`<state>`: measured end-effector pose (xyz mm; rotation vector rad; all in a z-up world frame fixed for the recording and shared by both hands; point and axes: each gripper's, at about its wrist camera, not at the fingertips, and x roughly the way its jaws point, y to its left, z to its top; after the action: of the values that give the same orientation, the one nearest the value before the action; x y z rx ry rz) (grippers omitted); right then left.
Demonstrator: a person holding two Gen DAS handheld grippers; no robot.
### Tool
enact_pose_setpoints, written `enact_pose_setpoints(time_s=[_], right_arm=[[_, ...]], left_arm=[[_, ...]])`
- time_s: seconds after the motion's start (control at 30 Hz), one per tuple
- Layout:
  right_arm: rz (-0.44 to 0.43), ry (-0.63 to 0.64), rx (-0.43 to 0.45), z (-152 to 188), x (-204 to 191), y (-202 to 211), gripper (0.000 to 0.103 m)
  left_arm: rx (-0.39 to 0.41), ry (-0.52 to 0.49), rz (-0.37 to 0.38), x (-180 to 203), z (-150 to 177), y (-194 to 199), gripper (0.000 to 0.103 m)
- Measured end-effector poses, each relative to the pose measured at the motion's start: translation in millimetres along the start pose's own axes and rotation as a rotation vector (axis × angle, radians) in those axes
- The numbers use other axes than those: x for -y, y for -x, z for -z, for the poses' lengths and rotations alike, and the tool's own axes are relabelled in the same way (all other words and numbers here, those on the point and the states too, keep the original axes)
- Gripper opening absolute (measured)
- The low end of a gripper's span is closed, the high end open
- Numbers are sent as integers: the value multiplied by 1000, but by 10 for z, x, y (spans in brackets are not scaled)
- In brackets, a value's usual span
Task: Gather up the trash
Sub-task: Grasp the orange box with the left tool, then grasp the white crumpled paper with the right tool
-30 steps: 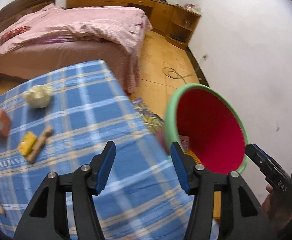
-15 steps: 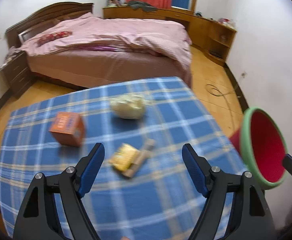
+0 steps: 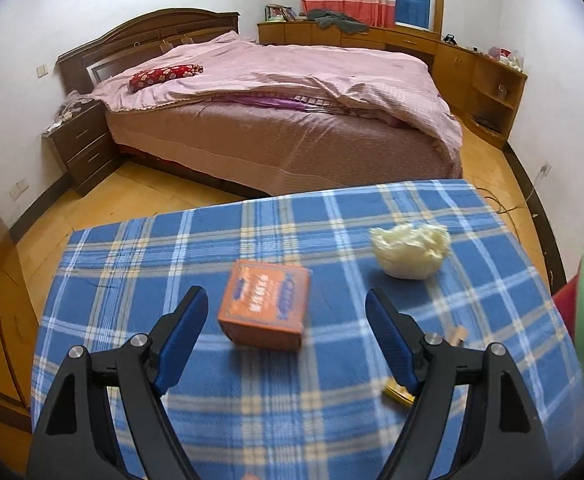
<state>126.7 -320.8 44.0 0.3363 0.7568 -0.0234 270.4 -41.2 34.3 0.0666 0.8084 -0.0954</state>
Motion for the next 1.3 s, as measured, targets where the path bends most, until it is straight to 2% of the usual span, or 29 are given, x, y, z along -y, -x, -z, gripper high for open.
enact_pose_setpoints(time_s=[0.2, 0.37, 0.4, 0.43, 0.5, 0.67, 0.83, 1.07, 1.3], right_arm=[[-20, 26, -25, -64, -193, -202, 79], [-34, 45, -45, -138, -371, -398, 79], [-40, 50, -50, -157, -411, -445, 79], [-44, 55, -54, -176, -457, -499, 79], [-47, 60, -60, -203, -524, -579, 79], [-56, 67, -80, -256, -695, -801, 79], [-65, 90, -94, -295, -939, -1026, 79], [-51, 150, -96, -332, -1286, -1360, 82], [-26, 185, -114, -368, -1503, -1680, 82]], left_arm=[[-26, 10, -5, -85, -10, -191, 81], [-70, 51, 42, -182, 38, -330, 80], [-87, 72, 55, -212, 51, -358, 76], [-96, 94, 68, -240, 59, -371, 65], [-104, 147, 88, -308, 72, -386, 57], [-77, 232, 76, -454, 105, -343, 55], [-39, 276, 20, -612, 162, -255, 55], [-63, 341, 3, -783, 207, -316, 55], [-53, 347, -10, -793, 225, -310, 55]])
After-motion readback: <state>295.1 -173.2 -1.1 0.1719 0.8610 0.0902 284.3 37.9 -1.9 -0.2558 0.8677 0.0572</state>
